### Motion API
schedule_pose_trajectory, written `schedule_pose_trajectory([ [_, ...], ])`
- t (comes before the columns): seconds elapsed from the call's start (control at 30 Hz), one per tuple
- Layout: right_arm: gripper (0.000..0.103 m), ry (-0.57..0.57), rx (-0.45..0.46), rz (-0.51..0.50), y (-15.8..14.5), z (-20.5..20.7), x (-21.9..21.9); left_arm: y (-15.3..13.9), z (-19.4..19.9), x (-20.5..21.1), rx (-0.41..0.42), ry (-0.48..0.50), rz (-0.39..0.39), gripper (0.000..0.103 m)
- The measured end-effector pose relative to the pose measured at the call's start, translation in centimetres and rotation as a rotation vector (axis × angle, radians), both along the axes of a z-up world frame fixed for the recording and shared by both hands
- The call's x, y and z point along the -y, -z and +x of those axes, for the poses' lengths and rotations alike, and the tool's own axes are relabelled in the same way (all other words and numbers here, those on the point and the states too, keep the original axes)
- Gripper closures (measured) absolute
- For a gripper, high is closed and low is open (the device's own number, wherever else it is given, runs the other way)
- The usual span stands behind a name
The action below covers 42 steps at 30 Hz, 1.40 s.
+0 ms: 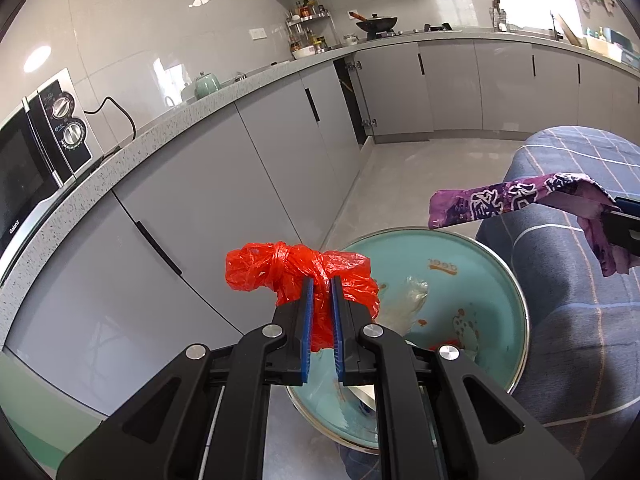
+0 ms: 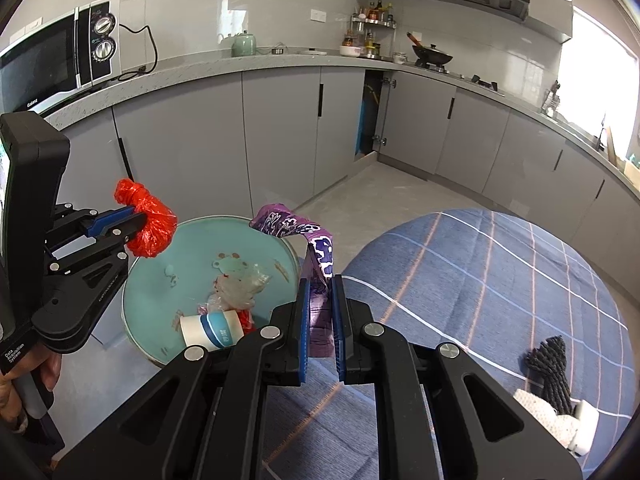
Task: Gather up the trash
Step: 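Carry the red bag and purple wrapper over the teal wastebasket with both grippers, then open both grippers to drop the red bag and wrapper into the wastebasket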
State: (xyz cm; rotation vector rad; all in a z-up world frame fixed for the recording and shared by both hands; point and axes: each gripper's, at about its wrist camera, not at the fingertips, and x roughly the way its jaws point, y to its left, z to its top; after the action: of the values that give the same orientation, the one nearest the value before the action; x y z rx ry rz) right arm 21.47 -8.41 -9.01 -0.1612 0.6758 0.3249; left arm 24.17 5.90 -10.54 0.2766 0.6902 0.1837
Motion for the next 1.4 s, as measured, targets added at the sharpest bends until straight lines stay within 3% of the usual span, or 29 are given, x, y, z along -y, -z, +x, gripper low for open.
schedule_pose_trajectory([
  [1.03, 0.092, -0.065, -0.049, -0.016, 1.9, 1.3, -1.9, 1.1, 0.6, -0.3, -0.037, 0.026, -0.016, 0.09],
  [1.07, 0.091, -0.068, -0.051, -0.019, 2.0, 1.4, -1.9, 1.1, 0.6, -0.3, -0.036, 0.025, -0.015, 0.088],
  [1.2, 0.075, -0.081, -0.058, -0.014, 2.4, 1.6, -1.9, 1.1, 0.5, -0.1, -0.029, 0.018, -0.001, 0.06],
  [1.33, 0.068, -0.071, -0.064, -0.008, 2.8, 1.7, -1.7, 1.1, 0.4, -0.1, -0.025, 0.014, 0.003, 0.051],
  [1.4, 0.062, -0.059, -0.062, -0.001, 2.8, 1.8, -1.4, 1.0, 0.4, -0.1, -0.017, 0.004, 0.005, 0.041],
])
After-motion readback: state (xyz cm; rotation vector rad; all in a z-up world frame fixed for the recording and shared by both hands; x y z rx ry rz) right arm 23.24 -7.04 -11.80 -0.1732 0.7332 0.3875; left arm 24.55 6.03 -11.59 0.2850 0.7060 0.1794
